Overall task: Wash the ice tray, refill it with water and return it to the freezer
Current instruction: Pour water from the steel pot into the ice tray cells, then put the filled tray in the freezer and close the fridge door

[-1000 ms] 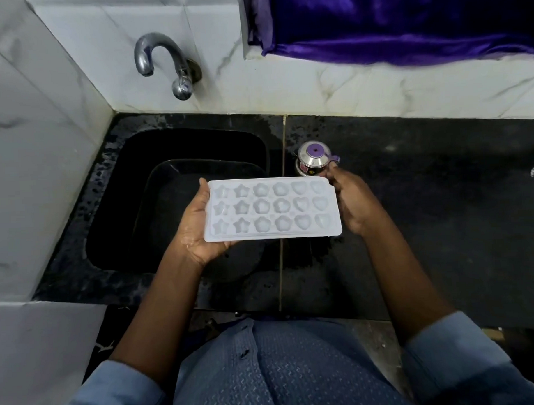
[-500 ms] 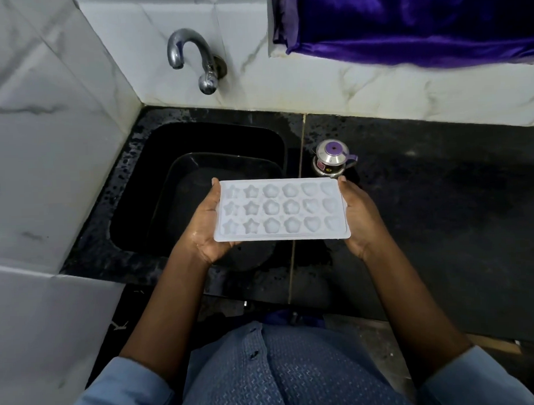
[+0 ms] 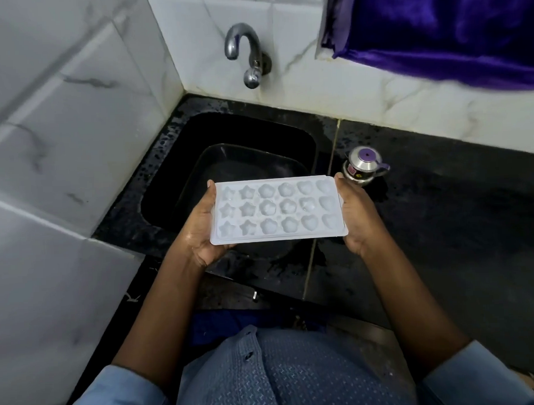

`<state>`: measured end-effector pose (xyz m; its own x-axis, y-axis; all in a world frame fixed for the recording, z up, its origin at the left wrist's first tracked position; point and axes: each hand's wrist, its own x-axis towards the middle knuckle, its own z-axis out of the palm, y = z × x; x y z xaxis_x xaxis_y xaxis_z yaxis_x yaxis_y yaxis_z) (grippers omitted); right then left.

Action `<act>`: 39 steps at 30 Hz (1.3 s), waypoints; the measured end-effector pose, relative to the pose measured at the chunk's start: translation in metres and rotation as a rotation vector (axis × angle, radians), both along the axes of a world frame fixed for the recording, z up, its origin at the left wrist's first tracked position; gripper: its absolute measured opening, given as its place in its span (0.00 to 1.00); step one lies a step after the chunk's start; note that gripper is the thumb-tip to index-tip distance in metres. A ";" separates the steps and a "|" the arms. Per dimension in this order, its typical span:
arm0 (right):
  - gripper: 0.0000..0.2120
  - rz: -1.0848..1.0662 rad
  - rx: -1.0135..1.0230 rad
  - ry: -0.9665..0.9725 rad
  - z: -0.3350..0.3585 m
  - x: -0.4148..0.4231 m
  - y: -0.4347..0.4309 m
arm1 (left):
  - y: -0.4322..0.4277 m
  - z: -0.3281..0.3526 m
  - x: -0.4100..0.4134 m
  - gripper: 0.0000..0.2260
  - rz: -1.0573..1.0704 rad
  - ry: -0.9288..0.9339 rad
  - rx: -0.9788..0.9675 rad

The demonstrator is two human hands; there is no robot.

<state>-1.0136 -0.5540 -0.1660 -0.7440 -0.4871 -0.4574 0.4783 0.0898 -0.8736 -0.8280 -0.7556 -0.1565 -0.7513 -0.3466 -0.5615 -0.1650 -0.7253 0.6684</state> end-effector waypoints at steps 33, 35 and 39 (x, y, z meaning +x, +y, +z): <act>0.25 0.704 0.097 0.097 0.034 0.172 -0.166 | 0.007 0.009 0.246 0.33 0.796 -0.006 0.083; 0.25 0.760 0.086 0.104 0.034 0.179 -0.177 | 0.013 0.012 0.252 0.33 0.853 0.005 0.085; 0.22 0.900 0.061 0.102 0.035 0.195 -0.197 | 0.031 0.019 0.267 0.31 1.016 0.004 0.071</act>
<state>-0.8181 -0.7512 -0.1313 -0.1321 -0.8811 -0.4542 0.1252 0.4397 -0.8894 -0.5606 -0.7248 -0.1376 -0.1216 -0.7879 -0.6036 0.5532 -0.5587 0.6179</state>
